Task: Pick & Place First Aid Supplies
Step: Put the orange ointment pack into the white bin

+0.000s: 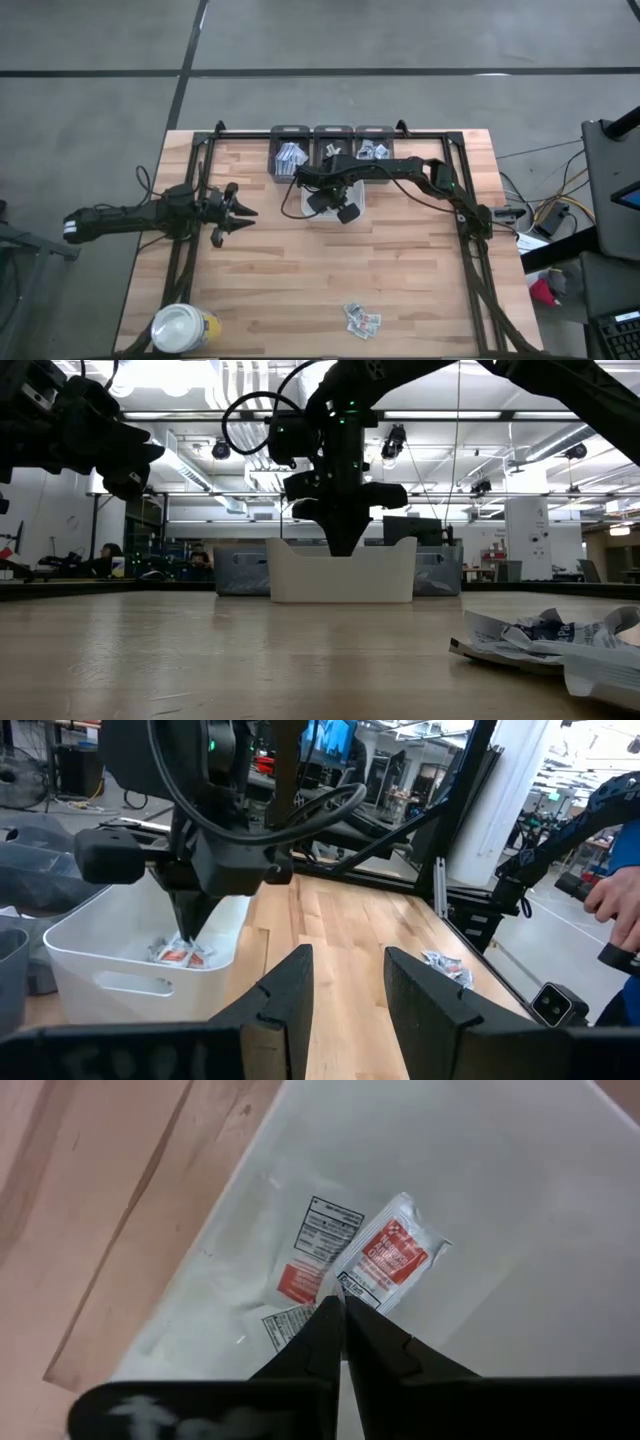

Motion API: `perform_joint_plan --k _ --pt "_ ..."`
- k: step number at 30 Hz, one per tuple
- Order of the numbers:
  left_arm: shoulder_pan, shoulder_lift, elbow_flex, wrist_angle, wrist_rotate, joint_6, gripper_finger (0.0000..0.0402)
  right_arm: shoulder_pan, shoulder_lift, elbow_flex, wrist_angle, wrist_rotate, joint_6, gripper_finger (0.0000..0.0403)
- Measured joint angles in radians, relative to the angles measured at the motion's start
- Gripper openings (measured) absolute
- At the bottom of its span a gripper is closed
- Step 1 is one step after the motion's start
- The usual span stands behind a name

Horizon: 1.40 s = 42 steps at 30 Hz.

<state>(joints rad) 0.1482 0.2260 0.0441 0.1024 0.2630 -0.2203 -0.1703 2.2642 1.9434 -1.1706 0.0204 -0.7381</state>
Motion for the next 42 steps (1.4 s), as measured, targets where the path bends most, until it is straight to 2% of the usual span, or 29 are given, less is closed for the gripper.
perform_joint_plan --k 8,14,20,26,28,32,38,42 --pt "0.000 0.000 0.000 -0.001 0.000 0.001 0.0120 -0.001 0.000 -0.005 -0.001 0.010 0.006 0.0069" --pt "0.000 0.000 0.000 -0.002 0.000 0.000 0.0120 0.015 -0.011 0.071 -0.036 0.139 0.029 0.0102" --pt "0.000 0.000 0.000 -0.002 0.000 0.000 0.0120 0.061 -0.021 0.210 -0.166 0.136 0.154 0.0113" --pt "-0.001 0.000 0.000 -0.004 0.000 0.000 0.0120 0.122 -0.023 0.293 -0.292 0.129 0.338 0.0104" --pt "-0.001 0.000 0.000 -0.005 0.000 0.000 0.0119 0.147 -0.024 0.306 -0.335 0.110 0.408 0.0100" --pt "-0.001 0.000 0.000 -0.007 0.000 0.000 0.0119 0.197 -0.030 0.310 -0.392 -0.004 0.546 0.0091" --pt "0.000 0.000 0.000 -0.007 0.000 -0.017 0.0120 0.295 -0.030 0.300 -0.401 -0.129 0.743 0.0084" --pt "0.000 0.000 0.000 -0.007 0.001 -0.018 0.0120 0.370 -0.031 0.284 -0.401 -0.170 0.843 0.0085"
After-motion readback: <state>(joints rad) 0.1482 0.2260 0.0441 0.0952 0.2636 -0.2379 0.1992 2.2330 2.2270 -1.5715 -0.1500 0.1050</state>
